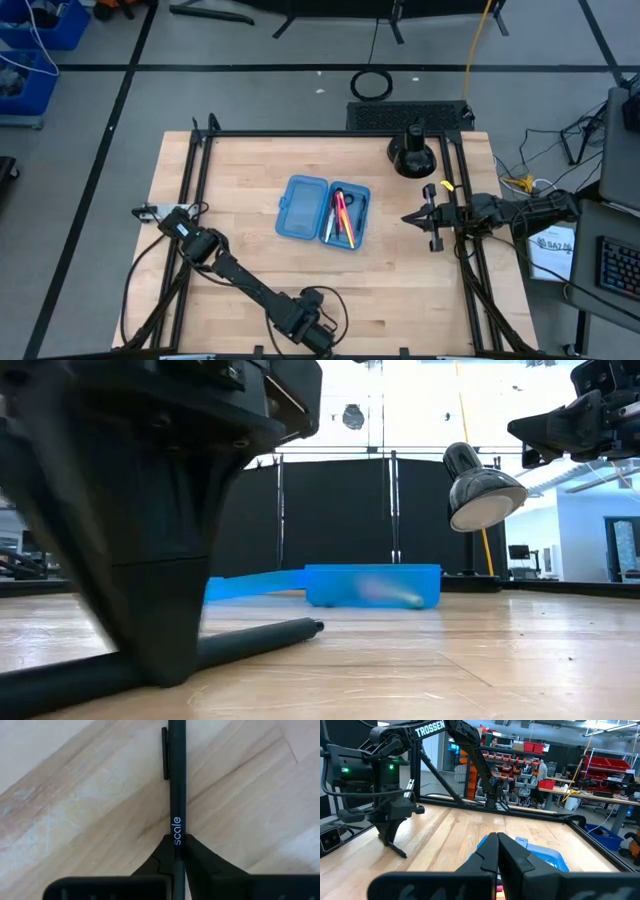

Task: Pick & place school supplies into a supply box
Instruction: Put the black pen into the supply box

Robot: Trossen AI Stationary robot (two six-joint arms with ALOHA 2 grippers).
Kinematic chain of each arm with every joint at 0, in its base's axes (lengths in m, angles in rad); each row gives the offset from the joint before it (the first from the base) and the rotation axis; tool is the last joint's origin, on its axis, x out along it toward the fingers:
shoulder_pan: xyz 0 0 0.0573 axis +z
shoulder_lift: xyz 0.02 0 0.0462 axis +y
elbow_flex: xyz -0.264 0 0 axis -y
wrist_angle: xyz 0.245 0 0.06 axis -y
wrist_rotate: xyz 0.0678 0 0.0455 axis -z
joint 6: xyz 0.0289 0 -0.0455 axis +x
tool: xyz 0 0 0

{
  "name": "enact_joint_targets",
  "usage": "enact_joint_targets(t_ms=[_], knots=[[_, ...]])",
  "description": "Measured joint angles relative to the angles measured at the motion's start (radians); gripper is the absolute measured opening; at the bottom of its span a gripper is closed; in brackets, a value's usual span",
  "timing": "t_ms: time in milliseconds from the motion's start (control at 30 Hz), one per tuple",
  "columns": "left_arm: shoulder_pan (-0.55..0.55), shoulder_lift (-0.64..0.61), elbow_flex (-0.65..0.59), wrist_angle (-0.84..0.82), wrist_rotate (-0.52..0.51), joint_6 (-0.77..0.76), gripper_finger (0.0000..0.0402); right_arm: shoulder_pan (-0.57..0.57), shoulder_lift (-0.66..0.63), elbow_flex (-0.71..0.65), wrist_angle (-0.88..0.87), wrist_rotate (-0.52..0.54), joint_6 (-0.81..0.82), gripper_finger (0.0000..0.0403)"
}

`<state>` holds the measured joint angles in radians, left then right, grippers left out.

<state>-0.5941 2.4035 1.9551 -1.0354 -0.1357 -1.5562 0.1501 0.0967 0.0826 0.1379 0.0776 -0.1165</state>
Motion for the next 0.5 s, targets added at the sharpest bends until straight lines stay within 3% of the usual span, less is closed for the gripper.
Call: enact_joint_targets(t_ms=[167, 333, 500], knots=[[0.012, -0.047, -0.008, -0.026, -0.124, 0.038, 0.0019, 0.000, 0.001, 0.000, -0.004, 0.000, 0.000, 0.0000], [0.015, -0.096, -0.004, -0.034, -0.152, 0.062, 0.0019, 0.000, 0.004, 0.000, -0.014, 0.000, 0.000, 0.0000], [0.069, -0.143, -0.005, -0.011, -0.204, 0.180, 0.0019, 0.000, 0.005, 0.000, -0.015, 0.000, 0.000, 0.0000]])
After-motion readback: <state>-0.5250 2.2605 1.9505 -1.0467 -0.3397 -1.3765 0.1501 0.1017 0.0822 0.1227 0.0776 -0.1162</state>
